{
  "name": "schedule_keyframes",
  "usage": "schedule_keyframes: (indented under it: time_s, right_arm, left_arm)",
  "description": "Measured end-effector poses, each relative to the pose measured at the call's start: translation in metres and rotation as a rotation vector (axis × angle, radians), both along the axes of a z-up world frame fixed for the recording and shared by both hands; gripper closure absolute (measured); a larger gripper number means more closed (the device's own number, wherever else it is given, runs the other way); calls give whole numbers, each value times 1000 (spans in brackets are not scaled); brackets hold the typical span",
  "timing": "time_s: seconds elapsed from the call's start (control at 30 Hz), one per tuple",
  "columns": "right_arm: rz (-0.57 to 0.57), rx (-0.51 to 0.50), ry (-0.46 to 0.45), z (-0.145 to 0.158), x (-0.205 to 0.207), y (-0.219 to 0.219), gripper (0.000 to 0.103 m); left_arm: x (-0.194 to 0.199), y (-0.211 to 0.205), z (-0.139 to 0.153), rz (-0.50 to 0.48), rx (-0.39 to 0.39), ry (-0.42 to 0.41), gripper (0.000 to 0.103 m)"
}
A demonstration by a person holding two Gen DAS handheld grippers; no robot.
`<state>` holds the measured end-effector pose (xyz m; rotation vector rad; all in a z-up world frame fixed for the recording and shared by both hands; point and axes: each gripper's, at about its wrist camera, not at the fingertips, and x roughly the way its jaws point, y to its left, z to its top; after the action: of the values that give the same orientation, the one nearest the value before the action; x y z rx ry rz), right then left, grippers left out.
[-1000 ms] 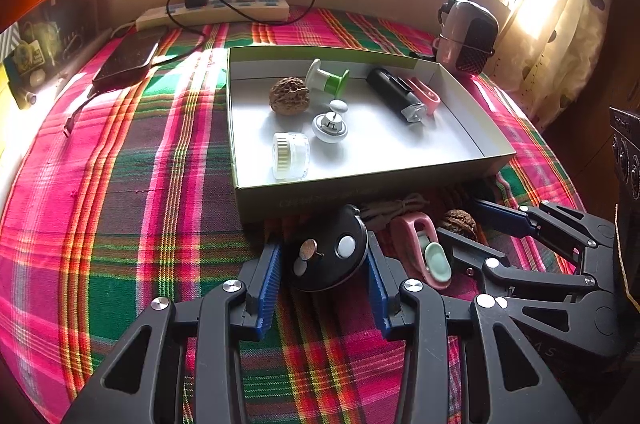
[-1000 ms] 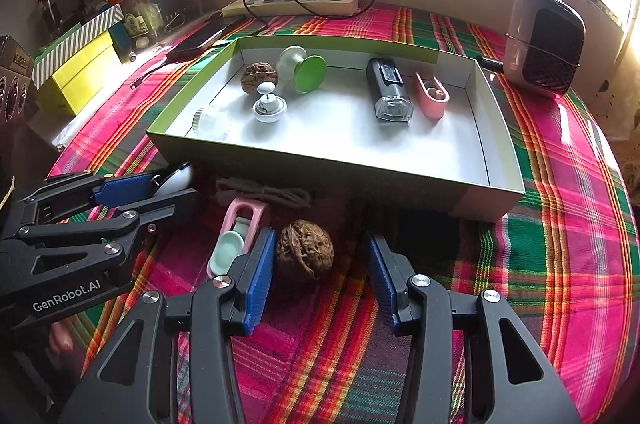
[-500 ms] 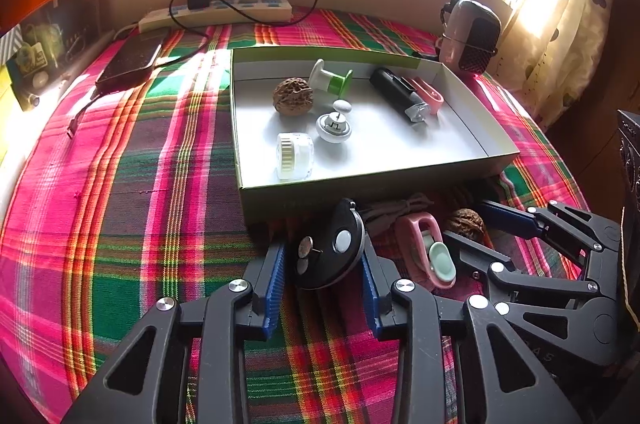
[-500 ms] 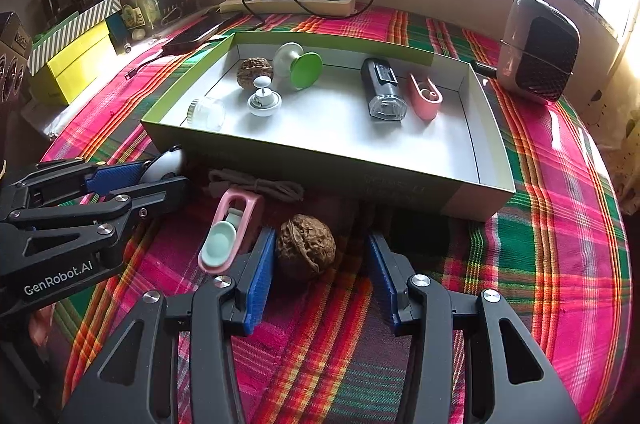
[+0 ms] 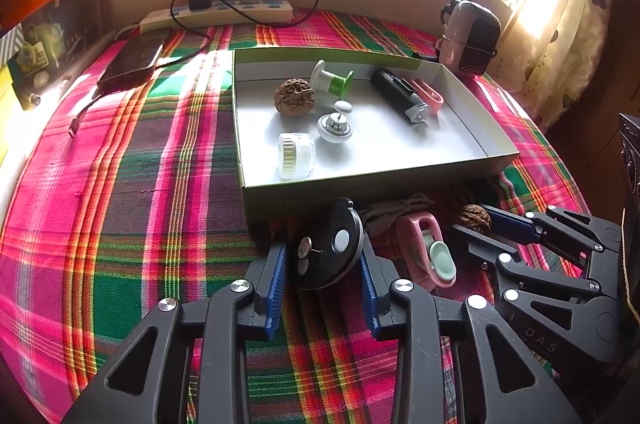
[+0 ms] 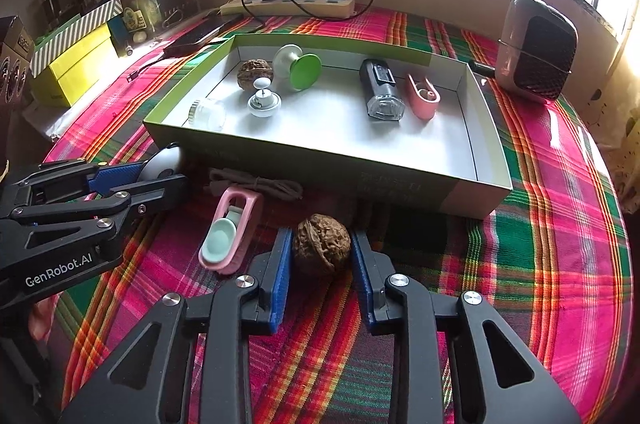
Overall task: Organize objects
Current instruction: 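Close the left tool on the black disc while the right tool closes on the walnut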
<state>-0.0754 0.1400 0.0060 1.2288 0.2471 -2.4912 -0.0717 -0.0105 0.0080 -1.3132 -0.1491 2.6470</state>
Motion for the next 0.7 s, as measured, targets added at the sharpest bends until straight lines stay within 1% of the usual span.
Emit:
schedule_keyframes:
  time_s: [0.47, 0.6, 0.7]
  right_arm:
    - [0, -7, -1, 0, 0, 2, 73]
    - [-1, -9, 1, 1, 0, 2, 73]
    - [-3, -12, 2, 2, 1, 2, 73]
  left_arm:
    - [0, 1, 0, 2, -6, 3, 73]
    - [1, 1, 3, 2, -13, 13, 77]
    - [2, 2, 3, 4, -13, 14, 77]
